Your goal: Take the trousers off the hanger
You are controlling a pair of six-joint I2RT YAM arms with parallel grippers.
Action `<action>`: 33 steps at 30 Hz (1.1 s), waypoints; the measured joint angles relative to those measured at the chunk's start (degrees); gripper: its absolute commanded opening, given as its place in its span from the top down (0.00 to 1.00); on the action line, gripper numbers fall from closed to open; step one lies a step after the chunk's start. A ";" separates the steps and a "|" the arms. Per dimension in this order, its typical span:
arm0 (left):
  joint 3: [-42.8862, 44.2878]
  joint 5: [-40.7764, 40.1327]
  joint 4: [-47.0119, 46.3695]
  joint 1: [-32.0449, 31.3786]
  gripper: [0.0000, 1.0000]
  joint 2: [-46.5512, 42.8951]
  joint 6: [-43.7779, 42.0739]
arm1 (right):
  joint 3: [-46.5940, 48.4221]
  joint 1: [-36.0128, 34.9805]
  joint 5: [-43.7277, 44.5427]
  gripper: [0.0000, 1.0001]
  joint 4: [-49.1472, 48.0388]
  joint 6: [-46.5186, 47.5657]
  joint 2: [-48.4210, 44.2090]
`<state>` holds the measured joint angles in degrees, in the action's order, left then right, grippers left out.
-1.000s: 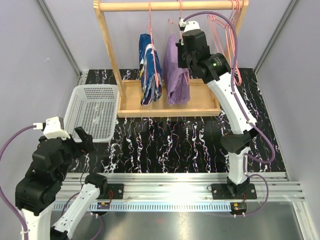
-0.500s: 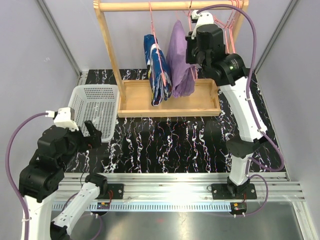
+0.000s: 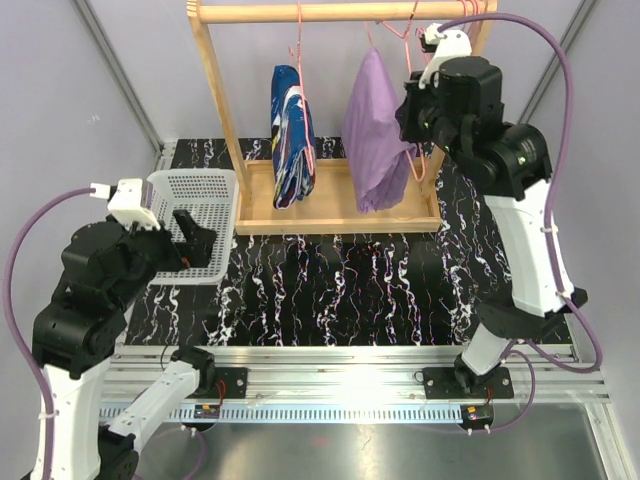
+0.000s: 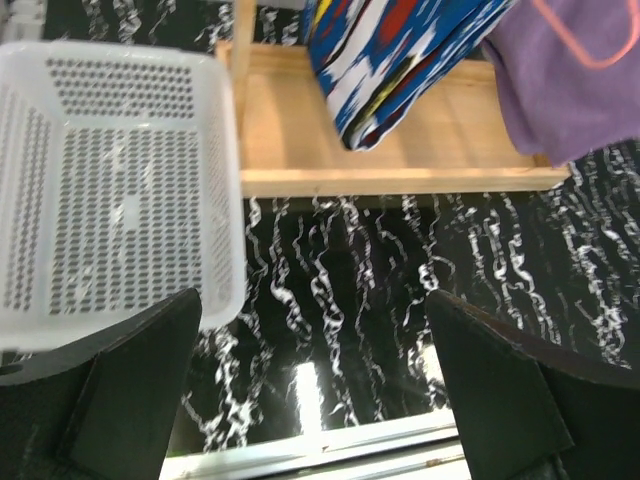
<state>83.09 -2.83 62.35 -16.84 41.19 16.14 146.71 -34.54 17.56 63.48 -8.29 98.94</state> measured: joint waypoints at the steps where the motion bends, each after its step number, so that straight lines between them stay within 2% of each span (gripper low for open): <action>1: 0.22 0.92 -1.20 0.00 0.01 0.92 -0.02 | -0.52 0.00 -0.52 1.00 0.46 -0.22 -0.96; 7: 2.08 4.04 -6.32 -1.07 0.01 5.79 -0.02 | -4.70 0.00 -2.71 1.00 3.91 -2.40 -8.59; 10: 3.98 3.08 -8.39 -4.59 0.01 8.02 -0.33 | -6.32 0.00 -4.02 1.00 6.05 -3.69 -12.00; 13: 5.95 -2.16 -9.81 -12.39 0.01 10.67 -1.62 | -9.11 0.00 -5.31 1.00 7.43 -4.92 -15.63; 15: 7.93 -8.07 -10.19 -20.39 0.01 13.51 -2.43 | -11.61 0.00 -5.79 1.00 7.96 -5.27 -17.88; 22: 12.90 -37.83 -12.87 -56.08 0.01 25.46 -4.02 | -18.75 0.00 -5.99 1.00 10.54 -6.21 -22.12; 24: 15.15 -44.35 -14.25 -62.95 0.01 30.08 -4.87 | -19.56 0.00 -5.07 1.00 11.02 -6.67 -22.27; 28: 19.15 -50.05 -19.61 -68.48 0.01 39.89 -6.32 | -20.13 0.00 -2.43 1.00 12.00 -8.15 -22.51; 33: 23.89 -49.22 -24.70 -68.98 0.01 50.18 -7.78 | -20.11 0.00 1.31 1.00 12.79 -9.57 -23.89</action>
<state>106.98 -52.05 37.65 -85.82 91.37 8.36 126.61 -34.54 18.87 76.27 -17.87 75.05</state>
